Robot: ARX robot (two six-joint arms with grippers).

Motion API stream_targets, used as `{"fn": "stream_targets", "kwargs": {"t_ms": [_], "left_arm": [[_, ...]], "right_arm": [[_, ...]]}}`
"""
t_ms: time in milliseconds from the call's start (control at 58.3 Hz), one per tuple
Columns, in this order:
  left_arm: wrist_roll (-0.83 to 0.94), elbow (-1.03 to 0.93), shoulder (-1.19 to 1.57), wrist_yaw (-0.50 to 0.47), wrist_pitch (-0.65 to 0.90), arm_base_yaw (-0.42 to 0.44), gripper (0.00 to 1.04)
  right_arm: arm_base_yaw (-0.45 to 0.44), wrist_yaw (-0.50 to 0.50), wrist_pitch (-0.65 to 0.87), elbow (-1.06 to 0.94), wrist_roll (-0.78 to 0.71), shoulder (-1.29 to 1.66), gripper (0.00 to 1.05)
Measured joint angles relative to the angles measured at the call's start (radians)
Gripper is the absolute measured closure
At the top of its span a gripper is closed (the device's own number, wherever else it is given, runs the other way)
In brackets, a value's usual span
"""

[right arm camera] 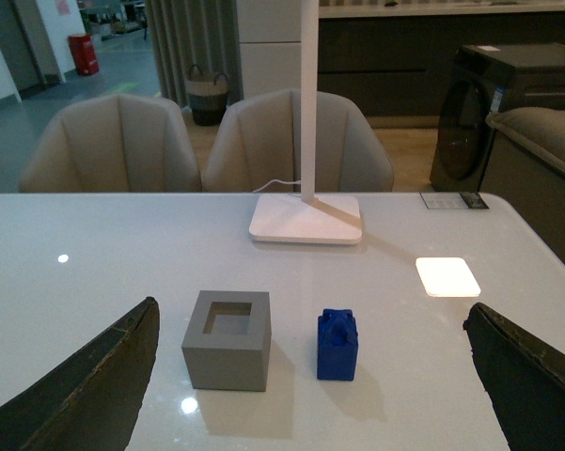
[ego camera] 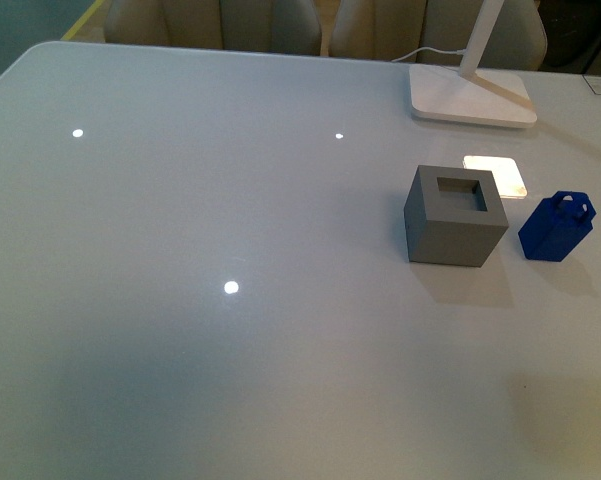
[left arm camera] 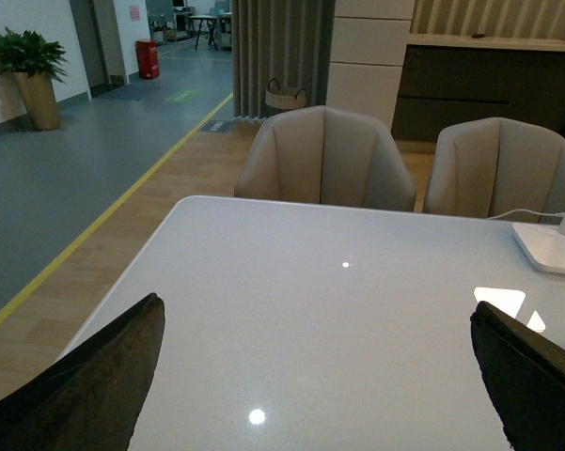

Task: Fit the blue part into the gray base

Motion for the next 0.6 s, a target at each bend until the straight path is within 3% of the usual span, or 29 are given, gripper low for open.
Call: {"fn": "stream_targets", "kwargs": {"t_ms": [600], "left_arm": [[0.000, 0.000, 0.000, 0.000, 0.000, 0.000, 0.07]], "right_arm": [[0.000, 0.000, 0.000, 0.000, 0.000, 0.000, 0.09]]}}
